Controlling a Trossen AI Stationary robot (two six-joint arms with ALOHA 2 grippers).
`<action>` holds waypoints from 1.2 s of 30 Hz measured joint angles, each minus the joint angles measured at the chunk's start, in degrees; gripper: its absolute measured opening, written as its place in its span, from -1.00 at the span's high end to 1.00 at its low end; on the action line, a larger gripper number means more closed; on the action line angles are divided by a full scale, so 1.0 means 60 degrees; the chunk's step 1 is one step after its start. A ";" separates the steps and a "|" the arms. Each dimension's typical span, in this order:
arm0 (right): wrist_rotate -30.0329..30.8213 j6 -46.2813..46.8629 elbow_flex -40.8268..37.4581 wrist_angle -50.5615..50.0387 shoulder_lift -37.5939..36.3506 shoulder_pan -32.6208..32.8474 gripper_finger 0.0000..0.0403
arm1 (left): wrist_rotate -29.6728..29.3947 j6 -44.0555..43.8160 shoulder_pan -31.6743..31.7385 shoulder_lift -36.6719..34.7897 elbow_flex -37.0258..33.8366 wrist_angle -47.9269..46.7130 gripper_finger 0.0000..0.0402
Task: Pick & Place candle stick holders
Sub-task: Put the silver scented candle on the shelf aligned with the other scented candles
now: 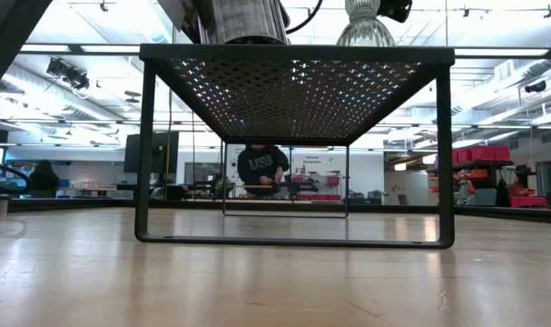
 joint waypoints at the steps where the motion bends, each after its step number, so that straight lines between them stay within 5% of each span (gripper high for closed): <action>1: 0.0002 0.0002 0.0000 0.0000 0.0000 0.0000 0.58 | -0.0010 0.0029 0.0000 0.0000 0.0000 0.0000 -0.99; 36: -0.0002 0.0517 0.0000 -0.0001 0.0002 -0.0002 0.58 | -0.0119 0.0074 0.0055 -0.0066 -0.0007 0.0146 -0.99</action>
